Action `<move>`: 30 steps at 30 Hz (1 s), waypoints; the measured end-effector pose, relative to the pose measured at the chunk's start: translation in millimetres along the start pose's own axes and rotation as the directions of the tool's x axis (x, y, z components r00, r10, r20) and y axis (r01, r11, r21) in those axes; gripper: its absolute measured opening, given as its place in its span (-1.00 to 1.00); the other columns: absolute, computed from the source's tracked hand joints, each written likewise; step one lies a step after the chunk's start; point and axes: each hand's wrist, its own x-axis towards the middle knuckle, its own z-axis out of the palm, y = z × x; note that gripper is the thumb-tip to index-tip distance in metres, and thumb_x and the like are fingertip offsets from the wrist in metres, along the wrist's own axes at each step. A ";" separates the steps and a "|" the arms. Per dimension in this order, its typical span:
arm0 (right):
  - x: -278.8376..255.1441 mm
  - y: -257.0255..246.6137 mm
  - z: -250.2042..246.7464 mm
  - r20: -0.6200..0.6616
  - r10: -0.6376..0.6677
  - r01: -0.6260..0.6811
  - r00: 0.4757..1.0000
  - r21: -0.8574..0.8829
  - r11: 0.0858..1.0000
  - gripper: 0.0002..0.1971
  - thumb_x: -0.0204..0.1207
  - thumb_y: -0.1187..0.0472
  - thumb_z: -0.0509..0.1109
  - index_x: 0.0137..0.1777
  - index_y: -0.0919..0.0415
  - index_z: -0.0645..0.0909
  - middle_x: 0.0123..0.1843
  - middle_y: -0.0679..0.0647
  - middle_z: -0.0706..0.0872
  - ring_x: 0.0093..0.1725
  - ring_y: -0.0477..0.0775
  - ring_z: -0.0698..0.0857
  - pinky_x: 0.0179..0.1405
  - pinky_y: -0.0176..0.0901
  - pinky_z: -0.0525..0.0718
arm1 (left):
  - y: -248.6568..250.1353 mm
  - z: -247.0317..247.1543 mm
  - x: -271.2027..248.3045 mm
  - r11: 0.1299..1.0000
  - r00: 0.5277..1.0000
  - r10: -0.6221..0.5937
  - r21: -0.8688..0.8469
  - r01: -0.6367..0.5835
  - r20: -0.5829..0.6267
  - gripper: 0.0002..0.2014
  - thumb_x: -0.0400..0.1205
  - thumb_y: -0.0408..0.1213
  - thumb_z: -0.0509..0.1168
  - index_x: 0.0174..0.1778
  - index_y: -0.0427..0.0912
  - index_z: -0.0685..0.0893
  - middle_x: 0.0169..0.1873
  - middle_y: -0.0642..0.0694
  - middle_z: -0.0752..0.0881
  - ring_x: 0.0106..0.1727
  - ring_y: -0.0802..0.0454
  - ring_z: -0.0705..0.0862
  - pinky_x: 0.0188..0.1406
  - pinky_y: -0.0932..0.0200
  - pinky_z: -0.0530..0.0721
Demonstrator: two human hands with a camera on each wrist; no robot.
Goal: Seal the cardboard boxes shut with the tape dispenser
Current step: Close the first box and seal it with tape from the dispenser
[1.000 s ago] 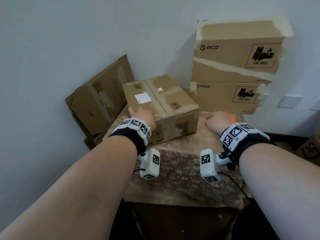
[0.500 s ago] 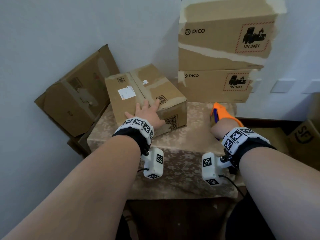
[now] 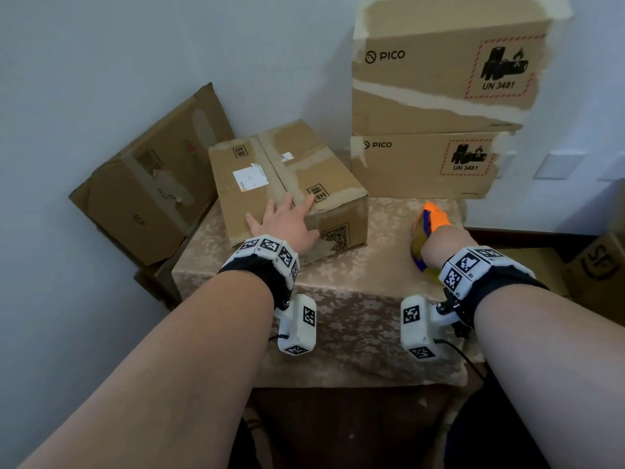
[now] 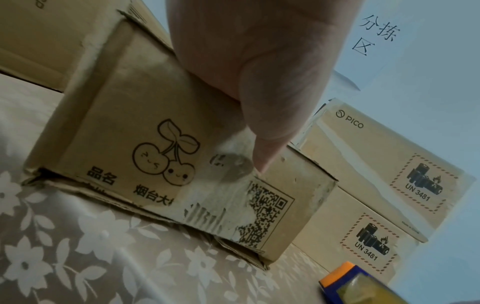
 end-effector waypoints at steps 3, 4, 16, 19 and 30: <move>-7.6 -17.1 -16.8 0.067 0.109 -0.089 0.992 -0.249 0.964 -0.51 0.63 0.39 0.15 0.57 0.21 0.34 0.19 0.28 0.63 0.22 0.26 0.65 -0.04 -0.05 0.59 | -5.0 1.1 -4.2 1.000 1.000 0.024 0.013 -0.024 0.008 -0.28 0.63 0.13 0.20 0.60 0.41 -0.10 0.68 0.08 -0.08 0.68 -0.15 -0.09 0.48 -0.53 -0.20; -13.0 -22.9 -22.0 0.066 0.095 -0.067 0.993 -0.339 0.938 -0.61 0.66 0.38 0.11 0.46 0.31 0.47 0.21 0.26 0.64 0.25 0.23 0.65 0.06 -0.06 0.62 | -7.5 1.4 -6.9 0.999 0.999 0.031 0.016 -0.031 0.007 -0.29 0.64 0.13 0.19 0.60 0.42 -0.10 0.68 0.09 -0.09 0.68 -0.15 -0.09 0.48 -0.53 -0.22; -53.1 -82.2 -64.3 -0.331 0.130 0.018 0.934 0.409 0.912 -0.66 0.70 0.23 0.00 0.21 0.47 0.50 0.23 0.41 0.59 0.12 0.35 0.58 -0.06 -0.08 0.38 | -51.9 -8.3 -34.6 0.995 0.993 0.092 -0.037 -0.090 0.072 -0.38 0.72 -0.07 0.11 0.56 0.51 -0.06 0.66 0.20 -0.09 0.68 -0.10 -0.13 0.51 -0.51 -0.26; -60.7 -97.6 -70.8 -0.400 0.108 0.111 0.910 0.488 0.866 -0.71 0.69 0.17 0.05 -0.13 0.35 0.48 -0.10 0.26 0.57 -0.09 0.26 0.50 -0.17 -0.09 0.31 | -60.2 -12.1 -40.9 0.991 0.988 0.115 -0.075 -0.108 0.107 -0.39 0.73 -0.12 0.12 0.55 0.52 -0.01 0.66 0.24 -0.08 0.69 -0.06 -0.15 0.50 -0.51 -0.28; -86.8 -160.5 -61.8 -0.320 -0.115 0.300 0.941 0.624 0.722 -0.47 0.48 -0.31 0.30 -0.35 0.19 0.53 -0.39 0.08 0.60 -0.28 0.15 0.59 -0.09 -0.01 0.55 | -96.5 -22.3 -54.0 0.975 0.981 0.151 -0.183 -0.128 0.118 -0.41 0.73 -0.28 0.15 0.52 0.48 0.21 0.65 0.27 0.05 0.69 -0.06 -0.10 0.48 -0.50 -0.30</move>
